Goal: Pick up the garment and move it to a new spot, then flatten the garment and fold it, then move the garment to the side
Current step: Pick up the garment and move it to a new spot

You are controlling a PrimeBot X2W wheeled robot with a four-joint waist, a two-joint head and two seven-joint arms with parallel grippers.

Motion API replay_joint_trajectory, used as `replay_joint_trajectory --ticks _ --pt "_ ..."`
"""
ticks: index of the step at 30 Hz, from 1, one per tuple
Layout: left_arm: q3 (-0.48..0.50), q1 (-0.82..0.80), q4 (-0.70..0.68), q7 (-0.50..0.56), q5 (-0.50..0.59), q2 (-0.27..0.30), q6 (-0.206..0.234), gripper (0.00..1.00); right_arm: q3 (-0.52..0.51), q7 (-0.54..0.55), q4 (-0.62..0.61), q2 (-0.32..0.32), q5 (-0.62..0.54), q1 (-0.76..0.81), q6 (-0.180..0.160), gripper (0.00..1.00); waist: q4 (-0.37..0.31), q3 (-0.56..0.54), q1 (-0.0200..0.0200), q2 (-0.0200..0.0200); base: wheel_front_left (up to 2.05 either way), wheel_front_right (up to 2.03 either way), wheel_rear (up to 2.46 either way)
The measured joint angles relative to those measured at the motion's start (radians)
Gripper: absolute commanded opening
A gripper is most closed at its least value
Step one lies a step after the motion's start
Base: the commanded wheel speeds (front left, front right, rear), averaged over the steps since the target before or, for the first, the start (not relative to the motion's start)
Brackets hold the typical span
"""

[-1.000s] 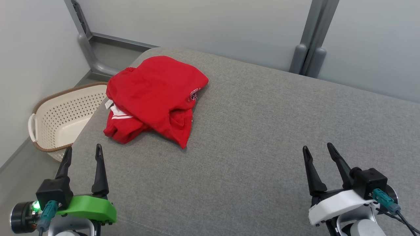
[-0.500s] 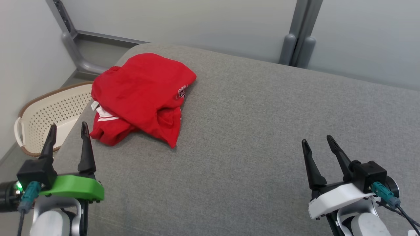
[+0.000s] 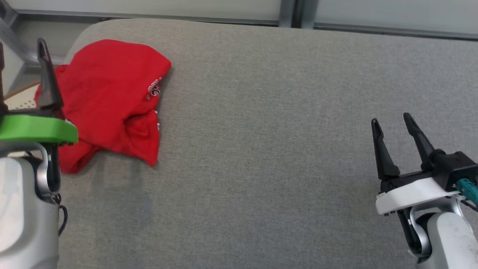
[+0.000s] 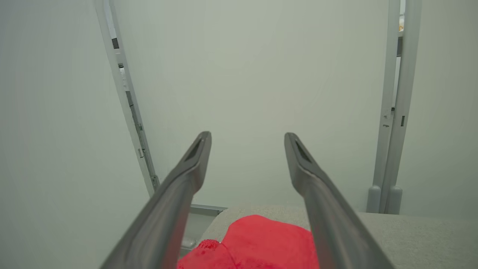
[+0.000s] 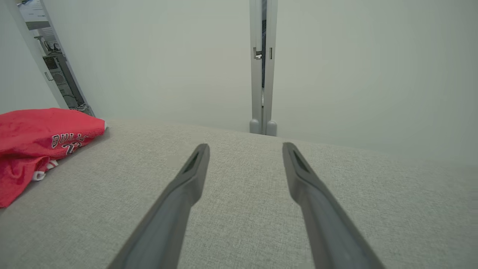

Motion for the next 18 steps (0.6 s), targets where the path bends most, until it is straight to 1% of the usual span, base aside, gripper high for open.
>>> replay_joint_trajectory --ticks 4,8,14,18 --pt "-0.004 -0.097 0.047 0.011 -0.013 0.019 -0.013 1.0 -0.026 0.0 -0.026 -0.016 0.0 -0.023 0.0 1.0 -0.05 0.057 0.0 0.0 0.0 0.0 0.0" --pt "-0.017 -0.185 0.107 0.024 -0.016 0.031 -0.038 1.0 -0.048 0.004 -0.049 -0.023 0.0 -0.031 0.0 1.0 -0.092 0.117 0.0 0.0 0.0 0.0 0.0" --pt "-0.042 -0.285 0.244 0.075 -0.024 0.058 -0.067 1.0 -0.062 0.005 -0.079 -0.036 0.0 -0.053 0.0 1.0 -0.135 0.201 0.0001 0.0 0.0 0.0 0.0" --pt "-0.077 -0.328 0.345 0.13 -0.035 0.077 -0.094 1.0 -0.064 0.007 -0.087 -0.035 -0.001 -0.062 0.0 1.0 -0.157 0.245 0.0001 0.0 0.0 0.0 0.0"
